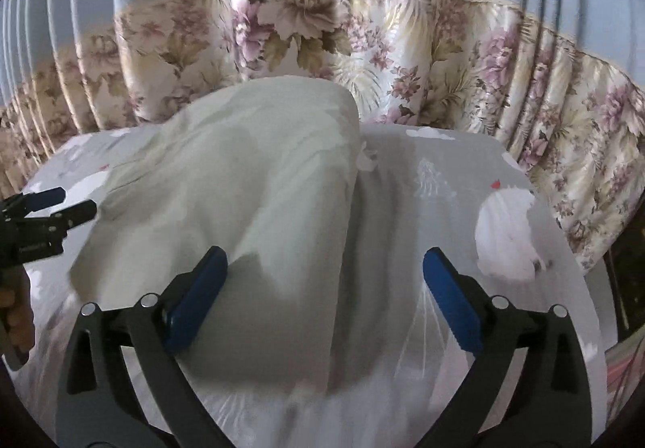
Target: Fold large clothes
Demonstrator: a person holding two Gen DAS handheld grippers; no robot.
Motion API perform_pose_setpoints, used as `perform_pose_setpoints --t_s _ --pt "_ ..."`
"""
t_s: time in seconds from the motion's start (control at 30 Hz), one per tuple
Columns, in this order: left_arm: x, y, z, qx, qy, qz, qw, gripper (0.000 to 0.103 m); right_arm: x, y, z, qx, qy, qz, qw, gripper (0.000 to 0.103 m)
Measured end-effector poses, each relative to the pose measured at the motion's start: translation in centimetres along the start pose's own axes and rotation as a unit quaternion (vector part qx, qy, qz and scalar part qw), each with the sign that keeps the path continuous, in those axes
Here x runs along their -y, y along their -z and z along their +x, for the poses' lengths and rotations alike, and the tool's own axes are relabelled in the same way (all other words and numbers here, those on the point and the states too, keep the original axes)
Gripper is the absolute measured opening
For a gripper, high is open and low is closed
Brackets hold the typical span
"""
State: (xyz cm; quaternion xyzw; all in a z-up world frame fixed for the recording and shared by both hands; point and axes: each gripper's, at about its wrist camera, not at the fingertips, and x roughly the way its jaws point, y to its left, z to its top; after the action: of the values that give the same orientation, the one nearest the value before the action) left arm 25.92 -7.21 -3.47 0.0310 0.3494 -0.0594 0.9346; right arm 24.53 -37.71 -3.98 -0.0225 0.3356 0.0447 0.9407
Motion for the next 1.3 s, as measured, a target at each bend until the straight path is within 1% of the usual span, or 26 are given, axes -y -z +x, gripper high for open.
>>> perform_pose_setpoints --t_s 0.07,0.1,0.13,0.17,0.23,0.3,0.33,0.37,0.4,0.43,0.47,0.53,0.6,0.67,0.7,0.77,0.83,0.9,0.97,1.03,1.1,1.2,1.3 --pt "-1.1 0.9 -2.5 0.024 -0.009 -0.008 0.9996 0.093 -0.5 0.6 -1.5 0.009 0.002 -0.004 1.000 0.100" --pt "-1.7 1.6 -3.9 0.040 -0.018 -0.011 0.9990 0.096 -1.0 1.1 -2.7 0.021 0.010 -0.004 1.000 0.100" --pt "-2.1 2.3 -5.0 0.052 -0.031 -0.010 0.9981 0.101 -1.6 1.5 -3.4 0.028 0.013 -0.004 1.000 0.100" --pt "-2.3 2.9 -5.8 0.060 -0.045 -0.009 0.9972 0.101 -2.6 1.8 -4.1 0.033 0.014 -0.006 0.999 0.100" --pt "-2.7 3.8 -6.8 0.065 -0.064 -0.012 0.9957 0.101 -4.6 2.1 -5.0 0.037 0.028 -0.007 0.999 0.100" --pt "-3.5 4.5 -7.7 0.065 -0.086 -0.026 0.9938 0.101 -6.8 2.3 -6.0 0.046 0.042 -0.010 0.998 0.100" --pt "-3.8 5.0 -8.4 0.075 -0.088 -0.032 0.9927 0.101 -7.8 2.4 -6.7 0.055 0.034 -0.012 0.998 0.100" --pt "-4.1 5.3 -9.2 0.091 -0.085 -0.035 0.9917 0.101 -8.7 2.5 -7.4 0.067 0.018 -0.017 0.997 0.100" --pt "-4.3 5.4 -9.8 0.100 -0.086 -0.036 0.9906 0.101 -9.6 2.7 -8.3 0.076 -0.008 -0.022 0.997 0.100" --pt "-4.5 5.5 -10.5 0.114 -0.084 -0.037 0.9892 0.101 -10.2 2.8 -8.8 0.076 -0.036 -0.024 0.996 0.100" --pt "-4.6 5.6 -11.1 0.124 -0.081 -0.038 0.9883 0.101 -10.4 2.8 -8.9 0.073 -0.051 -0.022 0.996 0.100" --pt "-4.8 5.5 -12.3 0.133 -0.081 -0.045 0.9867 0.101 -11.3 2.8 -9.4 0.058 -0.051 -0.017 0.997 0.100" --pt "-4.7 5.5 -13.4 0.141 -0.072 -0.047 0.9863 0.101 -12.2 2.5 -9.9 0.051 -0.023 -0.028 0.998 0.100" --pt "-4.4 5.5 -14.3 0.159 -0.081 -0.040 0.9832 0.101 -12.5 2.0 -11.1 0.067 0.000 -0.024 0.997 0.100" --pt "-4.3 5.5 -14.6 0.164 -0.084 -0.036 0.9822 0.101 -12.5 1.6 -11.4 0.071 0.004 -0.019 0.997 0.100" --pt "-4.2 5.4 -14.8 0.171 -0.084 -0.032 0.9812 0.101 -12.5 0.9 -12.5 0.092 0.008 -0.004 0.996 0.100" --pt "-4.3 5.5 -14.5 0.167 -0.079 -0.035 0.9822 0.101 -12.2 0.9 -12.9 0.115 0.013 0.006 0.993 0.100" --pt "-4.5 5.7 -14.1 0.158 -0.072 -0.037 0.9841 0.101 -11.3 1.3 -12.7 0.130 -0.003 0.023 0.991 0.100" --pt "-4.7 5.8 -13.8 0.150 -0.068 -0.040 0.9856 0.101 -10.5 1.8 -12.1 0.124 0.013 0.040 0.991 0.100" --pt "-4.8 6.0 -14.0 0.154 -0.069 -0.046 0.9847 0.101 -10.0 2.1 -11.8 0.127 0.019 0.045 0.991 0.100" --pt "-5.0 6.0 -14.3 0.161 -0.070 -0.054 0.9830 0.101 -9.8 2.3 -11.4 0.126 0.035 0.039 0.991 0.100" --pt "-5.3 6.1 -14.4 0.170 -0.081 -0.059 0.9803 0.101 -9.7 2.6 -10.9 0.117 0.034 0.037 0.992 0.100" --pt "-5.7 6.1 -14.1 0.165 -0.081 -0.066 0.9808 0.101 -9.9 2.9 -10.8 0.116 0.029 0.033 0.992 0.100"
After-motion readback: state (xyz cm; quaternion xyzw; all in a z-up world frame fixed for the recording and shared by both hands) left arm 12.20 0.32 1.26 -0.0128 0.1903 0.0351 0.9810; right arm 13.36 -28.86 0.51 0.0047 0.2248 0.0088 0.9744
